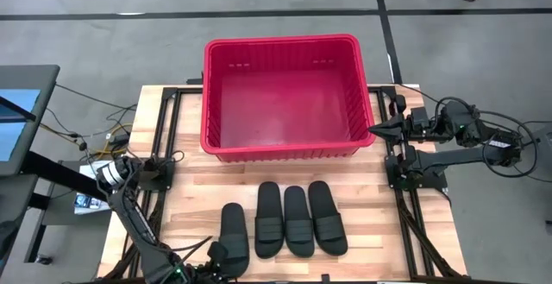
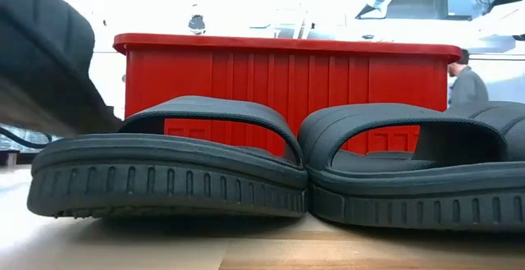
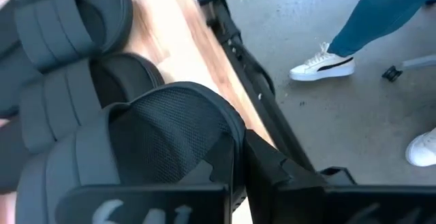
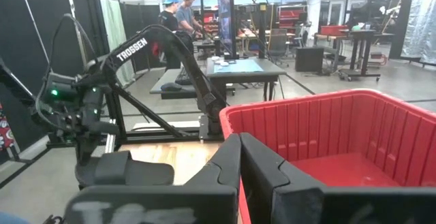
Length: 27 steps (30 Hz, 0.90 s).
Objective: Pick and place slides into bin
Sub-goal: Put the middle left slide into the red bin
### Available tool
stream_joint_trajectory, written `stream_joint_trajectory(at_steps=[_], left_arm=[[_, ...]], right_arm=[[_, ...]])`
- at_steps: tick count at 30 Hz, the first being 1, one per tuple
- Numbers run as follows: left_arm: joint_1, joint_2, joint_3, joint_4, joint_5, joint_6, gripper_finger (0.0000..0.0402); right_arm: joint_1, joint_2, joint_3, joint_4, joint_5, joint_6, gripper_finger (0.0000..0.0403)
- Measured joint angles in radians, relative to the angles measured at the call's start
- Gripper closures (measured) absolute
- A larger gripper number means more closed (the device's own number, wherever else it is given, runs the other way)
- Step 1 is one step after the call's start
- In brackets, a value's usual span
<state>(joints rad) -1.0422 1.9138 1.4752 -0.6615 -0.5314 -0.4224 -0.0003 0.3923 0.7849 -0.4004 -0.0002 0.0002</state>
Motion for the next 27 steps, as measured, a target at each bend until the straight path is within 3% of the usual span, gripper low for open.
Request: stream_joint_trajectory(at_steps=[13, 27], left_arm=[[-0.011, -0.002, 0.271, -0.111, -0.081, 0.131, 0.0401], [0.019, -0.004, 0.573, -0.396, -0.298, 0.4, 0.0401]], right_arm=[[0.0, 0.0, 0.0, 0.0, 0.0, 0.0, 0.0403], [0.0, 0.0, 0.0, 0.0, 0.0, 0.0, 0.0403]])
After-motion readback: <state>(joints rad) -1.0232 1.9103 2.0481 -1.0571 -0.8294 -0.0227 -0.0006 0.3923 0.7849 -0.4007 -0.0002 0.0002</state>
